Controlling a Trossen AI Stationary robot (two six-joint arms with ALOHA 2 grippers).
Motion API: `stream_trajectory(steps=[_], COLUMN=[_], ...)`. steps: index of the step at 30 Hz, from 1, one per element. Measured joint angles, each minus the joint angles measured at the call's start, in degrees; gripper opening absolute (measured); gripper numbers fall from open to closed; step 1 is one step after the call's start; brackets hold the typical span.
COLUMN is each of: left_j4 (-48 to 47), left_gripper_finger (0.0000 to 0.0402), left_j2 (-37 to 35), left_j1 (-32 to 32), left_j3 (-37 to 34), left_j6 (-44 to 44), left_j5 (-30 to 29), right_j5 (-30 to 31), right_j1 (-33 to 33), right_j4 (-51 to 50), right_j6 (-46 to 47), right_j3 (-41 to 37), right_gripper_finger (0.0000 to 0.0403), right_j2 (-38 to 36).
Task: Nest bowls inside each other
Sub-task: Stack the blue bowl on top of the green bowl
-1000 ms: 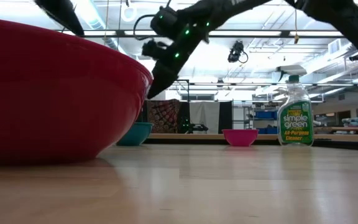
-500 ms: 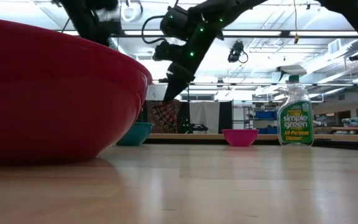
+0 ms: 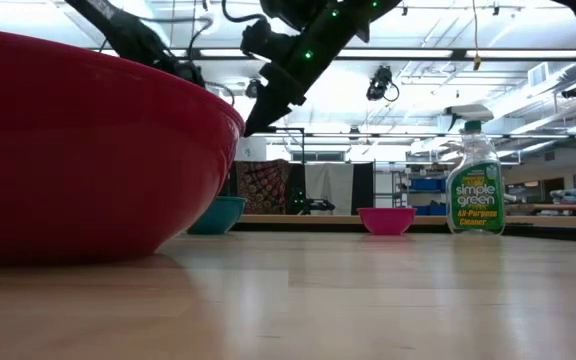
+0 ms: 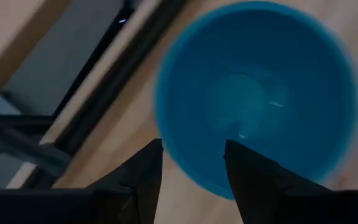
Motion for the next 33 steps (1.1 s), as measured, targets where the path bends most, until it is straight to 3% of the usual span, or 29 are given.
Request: stream_trajectory(steps=[6,16,23,33], left_j4=[5.49,6.38,6.24,7.69], left_gripper_finger=[0.0176,0.0176,0.0176,0.0176], left_j2=[3.04,9.41,11.03,11.03], left_j1=[4.34,5.13,1.89,-7.86], left_j3=[0.00,0.02,0.02,0.02], left_j6=[-3.91,-5.74,-0.32,3.91], left_j5=[-1.62,-6.43,-6.46,-6.35], right_j5=[1.28,2.40,2.40,0.77], right_j1=[1.74,2.65,2.63,-0.08], right_j4=[0.02,2.25,2.00,-3.15], right_j6=[0.35,-0.35,-0.03,-2.22], right_j3=[0.00,0.00,0.00,-1.80], right_gripper_finger=[0.0200,0.0200,0.0200,0.0200], right_j2=[0.04,0.02,0.02,0.02])
